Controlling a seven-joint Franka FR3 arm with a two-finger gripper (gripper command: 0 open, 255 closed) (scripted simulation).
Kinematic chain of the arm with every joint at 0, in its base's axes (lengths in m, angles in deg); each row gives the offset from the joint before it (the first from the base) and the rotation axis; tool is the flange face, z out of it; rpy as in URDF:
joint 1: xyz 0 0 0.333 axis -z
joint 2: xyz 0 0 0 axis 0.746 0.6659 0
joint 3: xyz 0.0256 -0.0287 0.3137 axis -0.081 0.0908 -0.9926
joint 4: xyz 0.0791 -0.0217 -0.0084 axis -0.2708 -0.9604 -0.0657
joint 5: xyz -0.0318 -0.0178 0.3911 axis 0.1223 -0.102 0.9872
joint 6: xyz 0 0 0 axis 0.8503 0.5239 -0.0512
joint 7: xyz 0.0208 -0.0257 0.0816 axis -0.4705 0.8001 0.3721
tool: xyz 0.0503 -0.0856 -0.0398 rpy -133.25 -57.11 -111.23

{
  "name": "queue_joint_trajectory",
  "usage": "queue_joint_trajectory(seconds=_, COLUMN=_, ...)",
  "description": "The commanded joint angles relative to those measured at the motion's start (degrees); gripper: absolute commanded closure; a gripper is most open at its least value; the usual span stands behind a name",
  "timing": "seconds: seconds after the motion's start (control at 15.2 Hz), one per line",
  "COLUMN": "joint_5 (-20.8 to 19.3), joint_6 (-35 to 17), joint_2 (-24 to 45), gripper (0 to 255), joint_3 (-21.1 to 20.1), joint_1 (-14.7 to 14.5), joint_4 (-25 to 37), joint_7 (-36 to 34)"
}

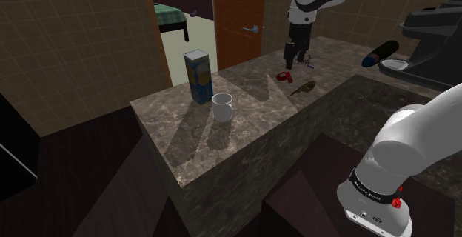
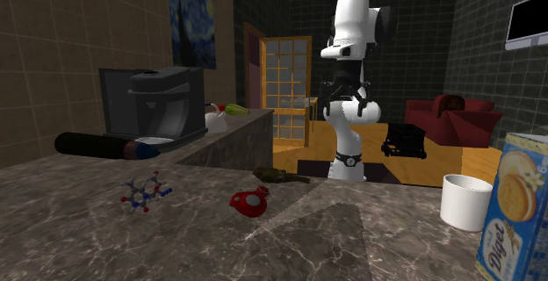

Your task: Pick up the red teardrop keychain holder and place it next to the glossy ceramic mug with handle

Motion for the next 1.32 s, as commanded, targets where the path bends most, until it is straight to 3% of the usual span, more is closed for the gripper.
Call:
queue_joint_trajectory(seconds=0.0, joint_5=-0.47, joint_6=-1.38, joint_2=4.03, gripper=0, joint_3=1.32, joint_1=0.63, joint_4=1.96, joint_7=1.13)
queue_joint_trajectory(seconds=0.66, joint_5=0.18, joint_6=-5.52, joint_2=25.15, gripper=0, joint_3=6.57, joint_1=3.79, joint_4=15.33, joint_7=6.46)
queue_joint_trajectory(seconds=1.25, joint_5=3.34, joint_6=-4.53, joint_2=45.59, gripper=0, joint_3=9.1, joint_1=8.59, joint_4=33.33, joint_7=11.09)
